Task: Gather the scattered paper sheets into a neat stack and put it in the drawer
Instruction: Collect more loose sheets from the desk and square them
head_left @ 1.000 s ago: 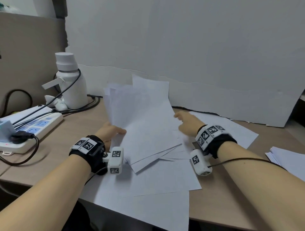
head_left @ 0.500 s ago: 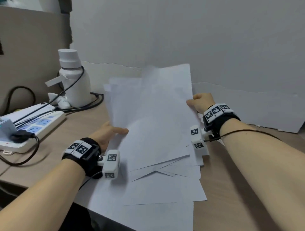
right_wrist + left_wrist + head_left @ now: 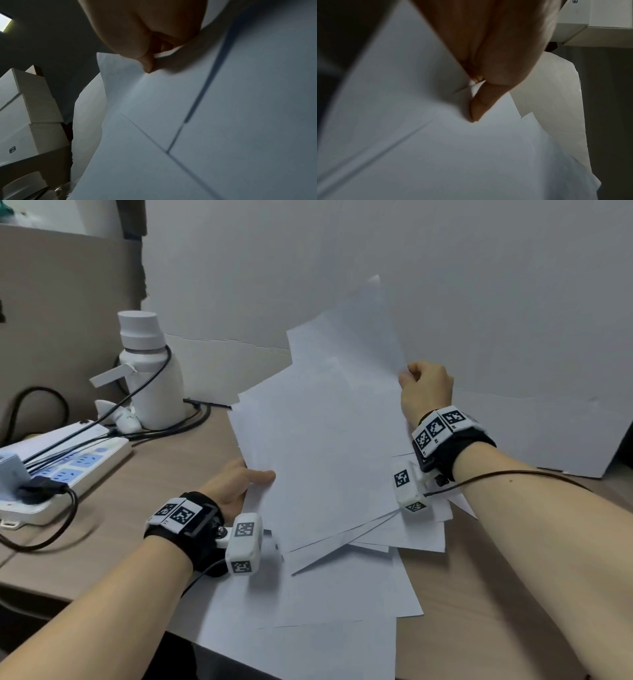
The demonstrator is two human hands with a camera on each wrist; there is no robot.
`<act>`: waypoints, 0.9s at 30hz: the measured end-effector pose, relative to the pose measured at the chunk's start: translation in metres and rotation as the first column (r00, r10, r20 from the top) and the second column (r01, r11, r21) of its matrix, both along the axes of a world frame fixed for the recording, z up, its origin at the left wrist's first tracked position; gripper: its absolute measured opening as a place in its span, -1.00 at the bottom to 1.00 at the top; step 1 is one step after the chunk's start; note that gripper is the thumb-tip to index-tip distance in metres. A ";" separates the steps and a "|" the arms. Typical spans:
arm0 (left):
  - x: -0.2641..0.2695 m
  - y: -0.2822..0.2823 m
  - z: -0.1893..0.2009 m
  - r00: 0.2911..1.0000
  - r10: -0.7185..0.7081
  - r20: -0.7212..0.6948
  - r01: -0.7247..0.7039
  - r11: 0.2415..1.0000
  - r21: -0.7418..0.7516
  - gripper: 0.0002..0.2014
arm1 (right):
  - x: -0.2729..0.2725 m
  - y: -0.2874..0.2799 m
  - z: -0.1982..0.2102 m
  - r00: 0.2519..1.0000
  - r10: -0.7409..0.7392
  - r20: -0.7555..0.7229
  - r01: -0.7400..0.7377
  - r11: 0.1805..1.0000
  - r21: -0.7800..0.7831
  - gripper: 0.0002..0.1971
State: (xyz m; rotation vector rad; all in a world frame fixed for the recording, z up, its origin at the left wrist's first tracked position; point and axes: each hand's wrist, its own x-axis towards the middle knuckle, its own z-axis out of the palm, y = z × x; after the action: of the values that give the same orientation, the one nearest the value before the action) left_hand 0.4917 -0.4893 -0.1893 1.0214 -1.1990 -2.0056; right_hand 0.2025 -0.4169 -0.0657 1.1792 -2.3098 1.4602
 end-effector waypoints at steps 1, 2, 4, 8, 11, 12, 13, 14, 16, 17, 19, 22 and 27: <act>-0.001 -0.001 -0.001 1.000 -0.002 0.002 0.002 1.000 0.011 -0.63 | 0.001 0.000 0.004 1.000 0.003 -0.004 -0.003 1.000 -0.003 -0.83; -0.001 -0.001 -0.002 1.000 -0.005 0.008 0.004 1.000 0.026 -0.63 | 0.002 0.000 0.006 1.000 0.025 -0.014 -0.025 0.999 0.021 -0.83; -0.002 0.001 -0.003 0.999 -0.021 0.029 0.019 0.998 0.063 -0.66 | 0.007 -0.001 0.006 0.993 0.114 -0.043 -0.105 0.979 0.172 -0.82; -0.006 0.000 -0.005 0.993 -0.057 0.105 0.051 0.997 0.054 -0.66 | 0.015 0.000 -0.011 0.979 0.187 -0.086 -0.145 0.924 0.353 -0.73; -0.009 -0.007 -0.004 0.966 -0.048 0.253 0.047 0.999 0.012 -0.69 | 0.013 0.000 -0.022 0.982 0.131 -0.135 -0.073 0.926 0.371 -0.61; -0.009 -0.010 -0.004 0.959 -0.046 0.281 0.040 0.999 0.025 -0.68 | 0.011 -0.001 -0.025 0.983 0.099 -0.156 -0.035 0.929 0.369 -0.60; -0.009 -0.013 -0.005 0.952 -0.052 0.301 0.041 0.998 0.043 -0.65 | 0.008 -0.001 -0.027 0.982 0.067 -0.178 0.002 0.932 0.364 -0.62; -0.008 -0.019 -0.008 0.946 -0.056 0.319 0.039 0.998 0.058 -0.61 | 0.006 -0.002 -0.028 0.979 0.040 -0.199 0.035 0.933 0.359 -0.65; -0.007 -0.026 -0.011 0.937 -0.066 0.344 0.042 0.996 0.077 -0.54 | 0.004 -0.002 -0.029 0.973 -0.008 -0.231 0.092 0.930 0.355 -0.73; -0.007 -0.027 -0.011 0.936 -0.069 0.344 0.039 0.995 0.091 -0.54 | 0.003 -0.003 -0.029 0.969 -0.031 -0.245 0.117 0.931 0.345 -0.76; -0.009 -0.024 -0.008 0.936 -0.050 0.347 0.018 0.995 0.096 -0.59 | 0.001 -0.002 -0.026 0.966 -0.083 -0.246 0.156 0.942 0.296 -0.77; -0.010 -0.023 -0.009 0.933 -0.032 0.357 0.000 0.996 0.089 -0.65 | -0.005 -0.003 -0.018 0.979 -0.130 -0.159 0.163 0.962 0.218 -0.76; -0.008 -0.020 -0.008 0.932 -0.067 0.355 0.027 0.993 0.116 -0.61 | -0.010 0.007 -0.004 0.986 -0.159 -0.058 0.165 0.979 0.122 -0.74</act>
State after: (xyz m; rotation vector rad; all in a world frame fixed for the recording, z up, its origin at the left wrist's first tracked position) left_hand 0.4839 -0.5092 -0.1971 1.4765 -1.3185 -1.9943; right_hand 0.1921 -0.4104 -0.0693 1.0153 -2.4320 1.2339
